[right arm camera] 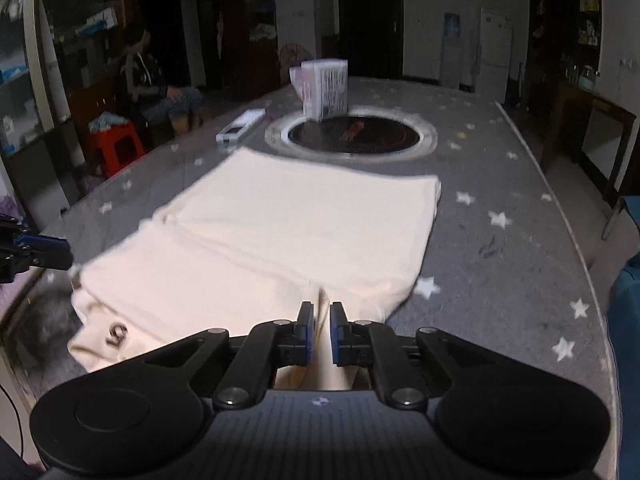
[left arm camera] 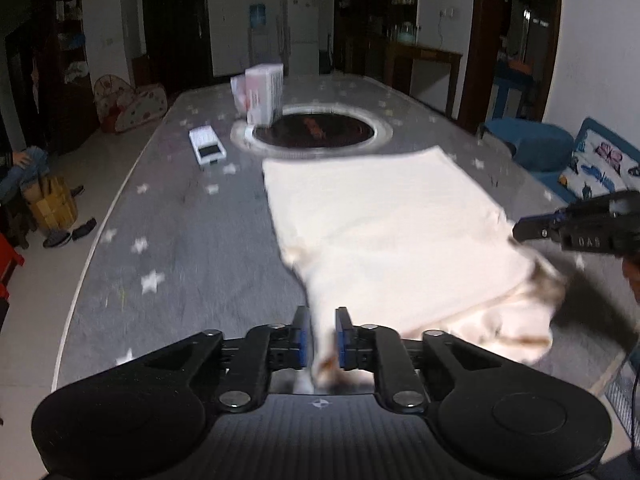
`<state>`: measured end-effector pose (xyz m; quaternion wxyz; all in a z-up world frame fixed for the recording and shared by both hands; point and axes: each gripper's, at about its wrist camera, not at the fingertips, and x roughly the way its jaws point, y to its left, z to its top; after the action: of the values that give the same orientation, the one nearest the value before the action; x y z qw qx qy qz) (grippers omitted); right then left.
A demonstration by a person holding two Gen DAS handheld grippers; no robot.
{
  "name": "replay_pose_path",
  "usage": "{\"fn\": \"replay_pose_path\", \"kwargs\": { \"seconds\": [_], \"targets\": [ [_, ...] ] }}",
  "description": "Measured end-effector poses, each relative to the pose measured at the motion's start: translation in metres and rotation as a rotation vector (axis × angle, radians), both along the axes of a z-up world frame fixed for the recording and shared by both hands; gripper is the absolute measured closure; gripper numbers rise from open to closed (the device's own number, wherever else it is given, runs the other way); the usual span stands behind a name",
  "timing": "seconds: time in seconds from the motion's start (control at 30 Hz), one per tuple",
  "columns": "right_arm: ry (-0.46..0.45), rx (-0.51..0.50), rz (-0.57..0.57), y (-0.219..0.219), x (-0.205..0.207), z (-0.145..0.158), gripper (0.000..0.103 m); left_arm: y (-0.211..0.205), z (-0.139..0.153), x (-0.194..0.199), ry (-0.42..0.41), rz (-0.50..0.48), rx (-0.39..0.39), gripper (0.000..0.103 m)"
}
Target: Fold clothes
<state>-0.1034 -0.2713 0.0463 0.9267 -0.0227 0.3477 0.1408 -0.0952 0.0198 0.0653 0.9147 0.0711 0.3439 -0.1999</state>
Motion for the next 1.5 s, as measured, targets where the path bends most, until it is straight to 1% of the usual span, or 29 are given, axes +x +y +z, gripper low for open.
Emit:
{"fn": "replay_pose_path", "kwargs": {
  "seconds": [0.07,0.13,0.23,0.3,0.43,0.57,0.6,0.67,0.77,0.8,0.83,0.9,1.0,1.17,1.3,1.47,1.5],
  "targets": [
    [-0.022,0.008,0.012,0.002,0.002,0.005,0.095,-0.009,0.000,0.010,-0.009,-0.006,-0.010,0.084],
    [-0.028,0.018,0.033,0.008,0.006,0.005,0.094,-0.019,-0.002,0.024,0.002,-0.016,-0.026,0.084],
    [-0.018,0.016,0.067,0.018,0.013,-0.002,0.094,-0.033,-0.008,0.043,0.014,-0.035,-0.038,0.084],
    [-0.003,0.003,0.076,0.023,0.018,-0.010,0.094,-0.041,-0.013,0.052,0.005,-0.036,-0.018,0.084],
    [0.030,-0.007,0.075,0.022,0.025,-0.024,0.094,-0.042,-0.020,0.056,0.016,-0.031,-0.007,0.084],
    [0.032,0.003,0.079,0.021,0.021,-0.021,0.094,-0.043,-0.026,0.058,0.029,-0.026,0.002,0.083],
    [0.028,0.001,0.083,0.021,0.019,-0.020,0.092,-0.043,-0.028,0.059,0.032,-0.024,0.005,0.083],
    [0.020,-0.001,0.091,0.022,0.015,-0.018,0.084,-0.044,-0.031,0.060,0.038,-0.022,0.010,0.082],
    [0.027,-0.010,0.092,0.023,0.013,-0.019,0.084,-0.045,-0.036,0.062,0.048,-0.018,0.017,0.080],
    [0.027,-0.013,0.089,0.023,0.012,-0.019,0.084,-0.045,-0.037,0.063,0.051,-0.016,0.019,0.077],
    [0.026,-0.016,0.086,0.022,0.012,-0.019,0.084,-0.045,-0.036,0.061,0.046,-0.016,0.022,0.073],
    [0.021,-0.022,0.081,0.023,0.010,-0.017,0.084,-0.046,-0.032,0.057,0.035,-0.015,0.029,0.068],
    [-0.005,-0.021,0.094,0.025,0.005,-0.010,0.084,-0.047,-0.028,0.050,0.023,-0.016,0.034,0.067],
    [0.030,-0.027,0.098,0.028,0.004,-0.021,0.080,-0.046,-0.026,0.034,0.024,-0.013,0.029,0.066],
    [0.018,-0.031,0.100,0.028,-0.003,-0.017,0.079,-0.044,-0.025,0.022,0.024,-0.016,0.017,0.064],
    [0.029,-0.035,0.095,0.026,-0.006,-0.020,0.077,-0.049,-0.035,0.016,0.025,-0.021,0.061,0.062],
    [0.026,-0.040,0.095,0.026,-0.007,-0.019,0.077,-0.049,-0.036,0.015,0.024,-0.019,0.070,0.060]
  ]
}}
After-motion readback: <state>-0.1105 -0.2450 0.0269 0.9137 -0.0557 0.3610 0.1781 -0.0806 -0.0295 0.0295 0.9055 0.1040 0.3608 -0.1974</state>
